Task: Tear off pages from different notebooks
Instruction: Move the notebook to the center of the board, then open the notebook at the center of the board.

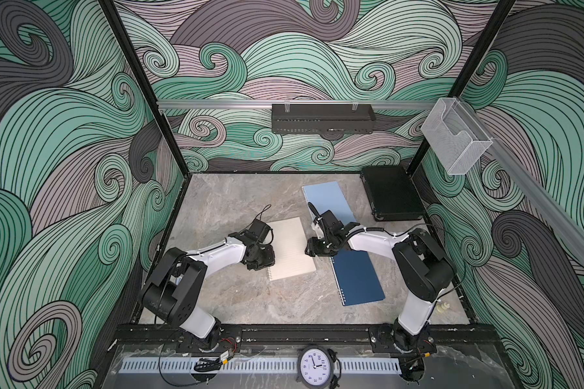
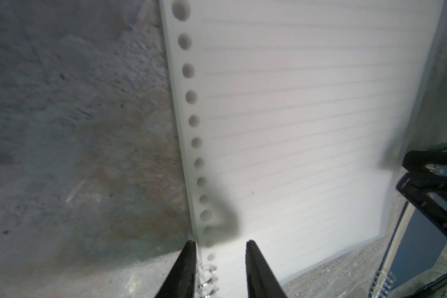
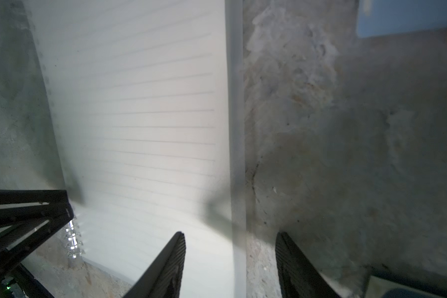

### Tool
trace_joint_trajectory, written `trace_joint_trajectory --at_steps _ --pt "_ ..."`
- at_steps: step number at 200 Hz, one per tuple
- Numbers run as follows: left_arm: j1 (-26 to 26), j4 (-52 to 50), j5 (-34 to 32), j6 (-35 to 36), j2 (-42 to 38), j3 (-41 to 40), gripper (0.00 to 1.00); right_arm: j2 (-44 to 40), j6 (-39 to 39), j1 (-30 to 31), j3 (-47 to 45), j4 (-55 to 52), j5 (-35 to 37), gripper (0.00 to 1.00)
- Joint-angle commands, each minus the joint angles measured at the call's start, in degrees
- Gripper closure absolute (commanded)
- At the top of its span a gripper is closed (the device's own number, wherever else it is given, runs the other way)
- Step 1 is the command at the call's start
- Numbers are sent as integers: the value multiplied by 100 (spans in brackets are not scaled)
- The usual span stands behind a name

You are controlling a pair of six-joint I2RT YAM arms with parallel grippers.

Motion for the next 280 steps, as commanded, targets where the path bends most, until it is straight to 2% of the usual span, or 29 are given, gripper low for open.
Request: trace_joint_trajectory --at_steps 1,56,157,194,237,260,280 --pt "-16 -49 -71 -3 50 66 68 166 15 -3 54 64 -176 45" --pt "-16 87 55 25 145 34 73 77 -13 -5 77 126 -412 51" --pt "-51 248 118 -2 222 -15 75 -507 10 30 34 115 -680 59" --pt "-70 295 152 -11 251 -13 76 -562 85 143 -4 191 -718 70" --pt "-122 352 233 -36 250 13 76 -578 55 162 -2 90 -616 94" --pt "-131 303 134 -124 62 18 76 -771 0 172 -79 -64 -531 99" --pt "-93 -141 -365 -170 -504 117 74 -1044 -45 267 -145 -208 -467 100"
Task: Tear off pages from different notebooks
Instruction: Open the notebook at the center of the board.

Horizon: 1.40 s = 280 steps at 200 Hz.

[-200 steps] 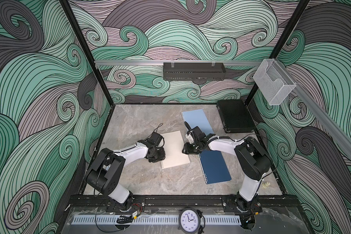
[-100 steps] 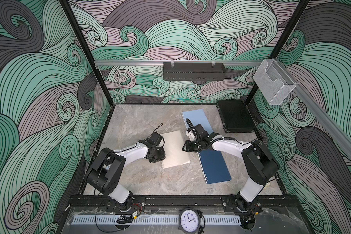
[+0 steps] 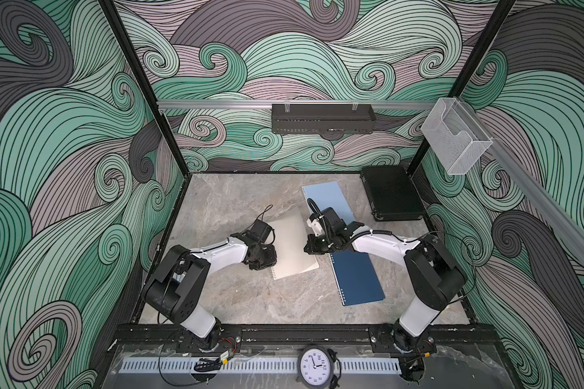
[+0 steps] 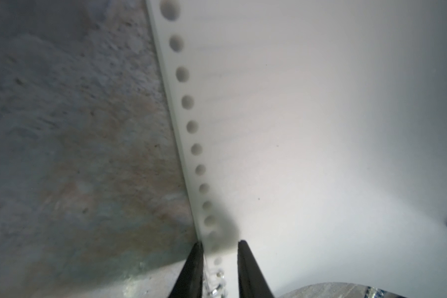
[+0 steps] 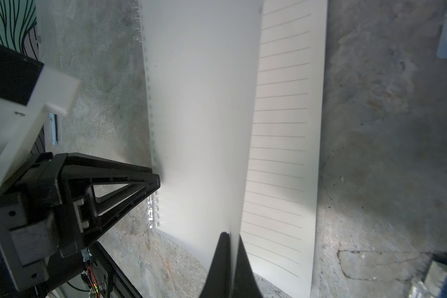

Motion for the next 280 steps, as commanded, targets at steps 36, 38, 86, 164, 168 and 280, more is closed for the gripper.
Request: trace_joint_trajectory --at_steps 36,38,86,164,168,280 --pt "226 -1488 -1211 58 -1847 601 62 -783 -51 509 82 -439 333 82" --pt "249 -1535 -1226 67 -1902 624 62 -786 -44 532 91 -421 335 81" --pt "722 -2376 -2000 211 -3039 872 55 -476 97 1243 942 -146 311 48" --pt "1109 -2981 -3212 48 -3890 664 46 234 -19 2338 1921 377 370 23" --pt "1107 -3006 -3255 44 -3904 657 46 227 -18 2353 1898 431 371 22" --pt "1107 -2456 -2295 436 -3600 526 46 -847 -299 2201 786 672 1147 1"
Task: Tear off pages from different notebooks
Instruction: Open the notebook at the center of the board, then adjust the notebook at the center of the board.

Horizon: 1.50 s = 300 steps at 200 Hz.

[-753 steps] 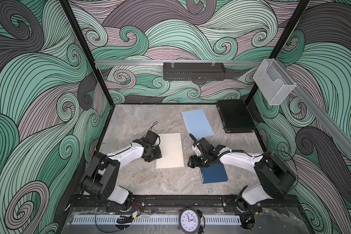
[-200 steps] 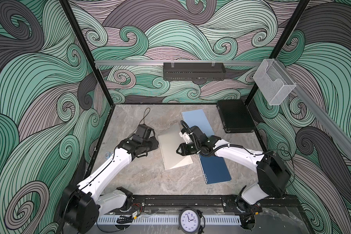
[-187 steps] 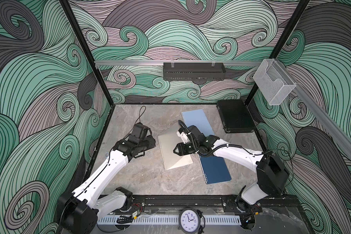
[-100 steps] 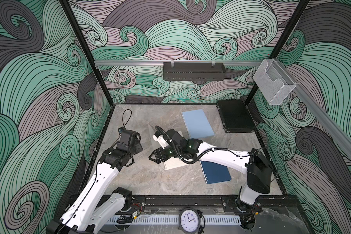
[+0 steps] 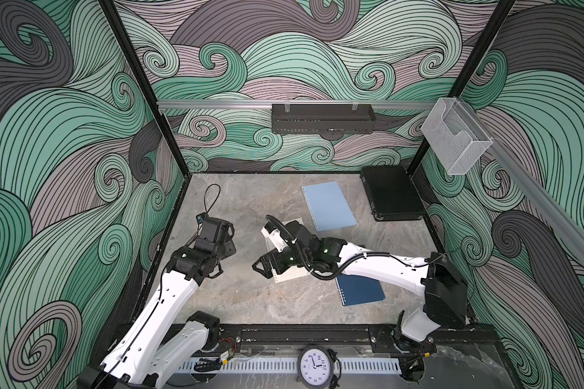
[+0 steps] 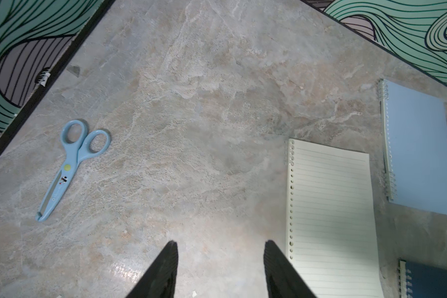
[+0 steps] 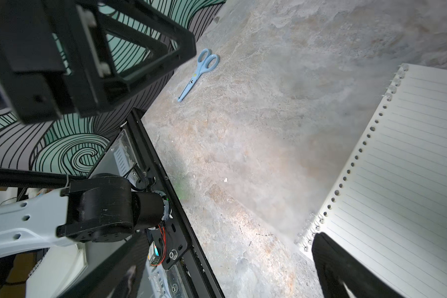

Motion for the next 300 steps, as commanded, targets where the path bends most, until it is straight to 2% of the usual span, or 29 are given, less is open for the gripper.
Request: trace_joint_trajectory --at_steps 1,39,59,83,118,156,184,241,300 --pt "20 246 537 191 189 -48 46 -380 -91 -152 -224 110 359 0" --pt "11 275 1351 304 761 153 47 -875 -84 -589 -802 12 445 1" --pt "-88 562 1712 301 1006 54 49 -1013 -132 -916 -947 -418 653 1" --pt "-194 854 1937 206 1380 -79 53 -965 -305 -1313 -1034 -931 876 7" --pt "-473 1058 2130 118 2022 -77 55 -511 -406 -1769 -1119 -1324 878 24" --pt "-853 1342 2188 -87 2552 -117 56 265 -398 -1794 -927 -1360 850 35" --pt "-1093 1611 2179 -288 2789 -268 57 702 -254 -1786 -820 -1233 753 38" --pt "-1169 1625 2083 -275 2997 -206 57 899 -180 -1665 -830 -1191 769 41" --pt "-1238 1667 2110 -221 3678 24 58 995 -2 -1385 -947 -1094 713 46"
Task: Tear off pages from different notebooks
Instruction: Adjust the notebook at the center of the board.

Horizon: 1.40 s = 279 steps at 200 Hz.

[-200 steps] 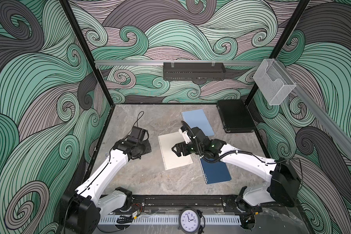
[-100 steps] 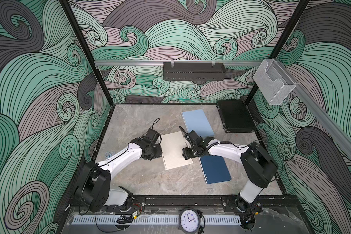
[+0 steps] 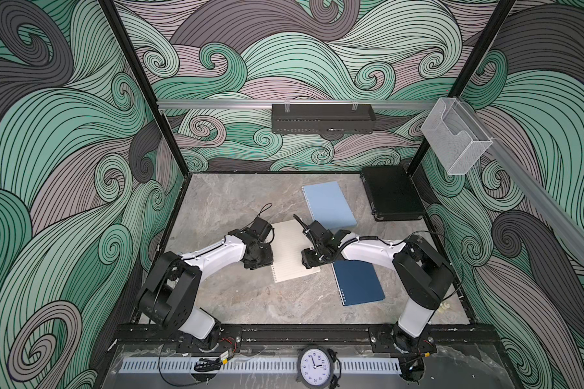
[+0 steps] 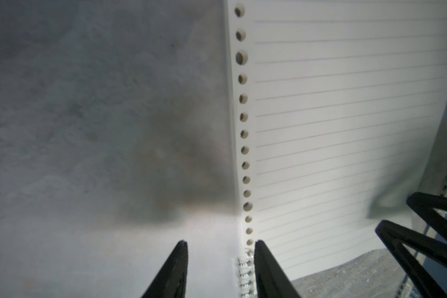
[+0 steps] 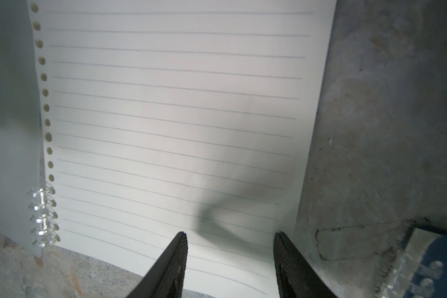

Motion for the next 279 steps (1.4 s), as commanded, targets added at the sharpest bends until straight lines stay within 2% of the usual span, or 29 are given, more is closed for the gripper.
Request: trace_joint_trajectory --at_steps 1,66,92,117,136,159,216,232,265,273,279 --pt "-64 22 -2 17 144 256 58 114 198 147 15 56 -56 46" --pt "-142 2 -29 59 348 423 59 50 741 810 -261 527 -332 51" --pt "-190 -57 -35 152 381 534 59 -294 687 804 -264 381 -88 50" --pt "-326 -295 -145 353 483 848 58 -779 531 673 -189 197 118 48" --pt "-503 -540 -337 509 601 1165 56 -1238 487 496 -280 193 206 42" --pt "-660 -726 -433 666 813 1512 54 -1765 502 152 -568 292 165 33" --pt "-809 -891 -521 685 1475 2089 51 -2877 559 -508 -1483 354 39 24" --pt "-871 -863 -527 694 1620 2195 46 -3097 584 -600 -1681 342 14 21" --pt "-1018 -969 -657 761 1872 2441 43 -3229 621 -698 -1875 346 -88 20" --pt "-1061 -1036 -715 794 1927 2499 37 -3221 629 -706 -1894 371 -99 19" --pt "-1096 -1086 -746 830 1969 2544 36 -3203 635 -708 -1907 387 -118 19"
